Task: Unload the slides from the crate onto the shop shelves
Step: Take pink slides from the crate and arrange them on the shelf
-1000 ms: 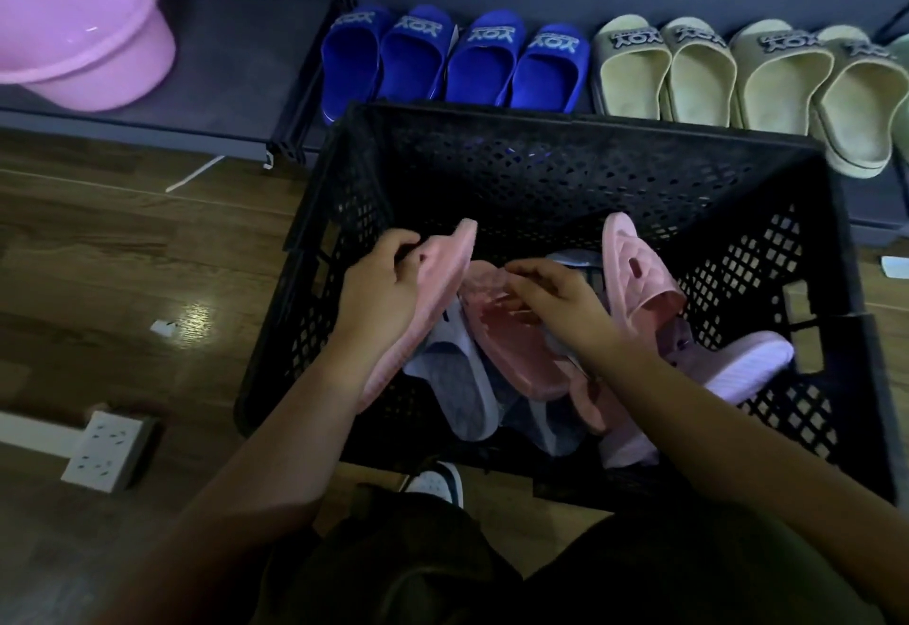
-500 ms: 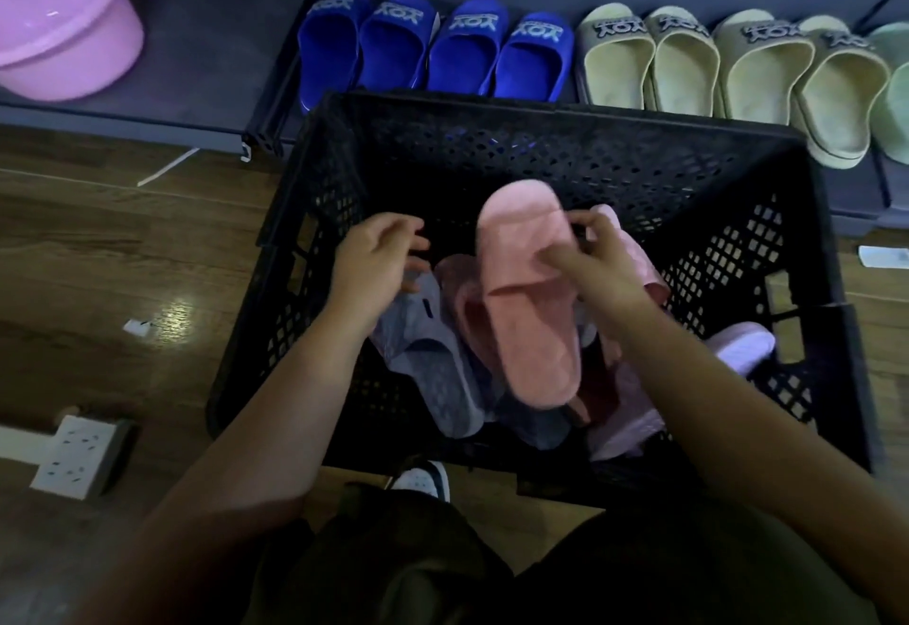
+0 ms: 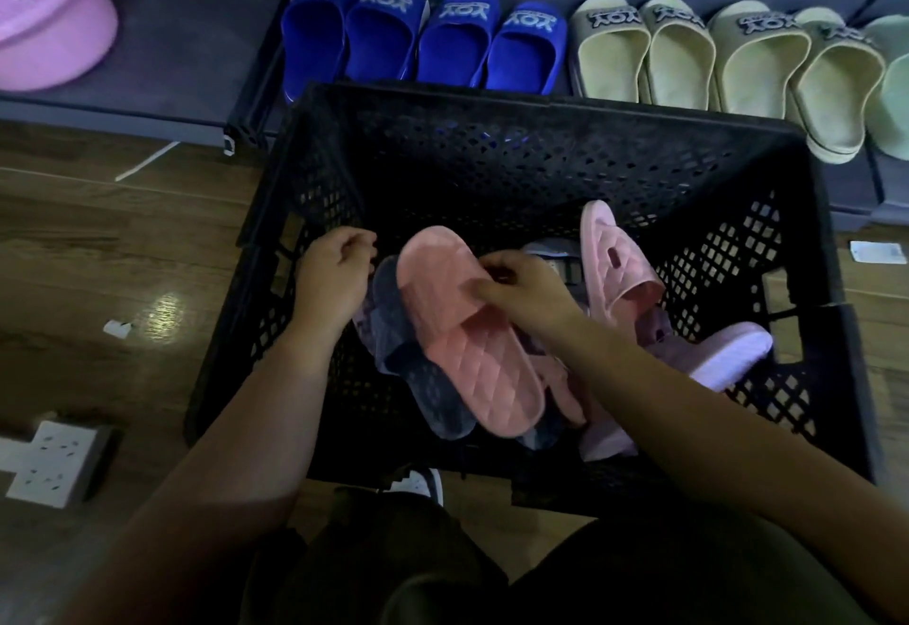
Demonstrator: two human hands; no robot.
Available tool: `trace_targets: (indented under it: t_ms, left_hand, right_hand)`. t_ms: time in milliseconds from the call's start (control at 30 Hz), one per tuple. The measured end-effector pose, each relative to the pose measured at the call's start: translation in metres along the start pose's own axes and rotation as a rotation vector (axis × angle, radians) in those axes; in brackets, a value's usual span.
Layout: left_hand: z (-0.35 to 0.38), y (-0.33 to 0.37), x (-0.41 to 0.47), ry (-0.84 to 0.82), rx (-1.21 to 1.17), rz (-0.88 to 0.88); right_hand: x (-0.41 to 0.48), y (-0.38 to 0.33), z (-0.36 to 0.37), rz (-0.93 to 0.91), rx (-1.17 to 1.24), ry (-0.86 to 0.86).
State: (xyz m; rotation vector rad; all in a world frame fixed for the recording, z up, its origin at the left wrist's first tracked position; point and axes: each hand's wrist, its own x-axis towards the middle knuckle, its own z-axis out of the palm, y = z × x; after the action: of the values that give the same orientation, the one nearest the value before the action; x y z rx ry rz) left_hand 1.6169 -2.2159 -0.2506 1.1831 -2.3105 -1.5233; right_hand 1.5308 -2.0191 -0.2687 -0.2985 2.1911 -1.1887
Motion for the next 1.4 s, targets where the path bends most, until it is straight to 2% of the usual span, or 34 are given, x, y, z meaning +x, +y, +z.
trace_targets:
  t_ms: [67,200,300,400,533,633,767,900,1033,1233,1400]
  left_hand:
    - [-0.001,-0.002,0.001,0.015,-0.031,-0.005]
    - [0.001,-0.003,0.002,0.019,-0.089,-0.042]
    - [0.003,-0.003,0.001,0.005,-0.088,-0.038]
    - [0.004,-0.003,0.0,-0.008,-0.085,-0.024]
    - [0.004,-0.004,0.0,-0.014,-0.073,-0.015]
    - [0.003,-0.005,0.0,-0.007,-0.068,-0.011]
    - [0.004,-0.005,0.0,-0.011,-0.085,-0.015]
    - [0.003,-0.006,0.0,-0.009,-0.088,-0.012]
    - [0.005,-0.005,-0.001,-0.019,-0.072,0.006]
    - [0.008,-0.007,0.005,-0.024,-0.07,0.007]
    - [0.007,-0.009,0.008,-0.036,-0.059,0.014]
  right_hand:
    - [-0.003,0.004,0.0,-0.003,-0.1,0.002]
    - [-0.009,0.006,-0.006,0.278,0.216,0.02]
    - [-0.01,0.0,-0.005,0.357,0.312,-0.035]
    - [-0.006,-0.008,0.003,0.439,0.521,-0.058]
    - [-0.001,-0.011,0.01,0.441,0.372,-0.039]
    - [0.002,-0.016,0.012,0.504,0.428,-0.1]
    - [0.002,-0.02,0.015,0.511,0.401,-0.132]
    - [0.004,-0.016,0.011,0.536,0.513,-0.162]
    - [0.003,-0.014,0.007,0.514,0.503,-0.207]
    - [-0.006,-0.02,0.002,0.357,0.393,-0.087]
    - [-0.015,-0.026,-0.043,0.243,0.194,0.149]
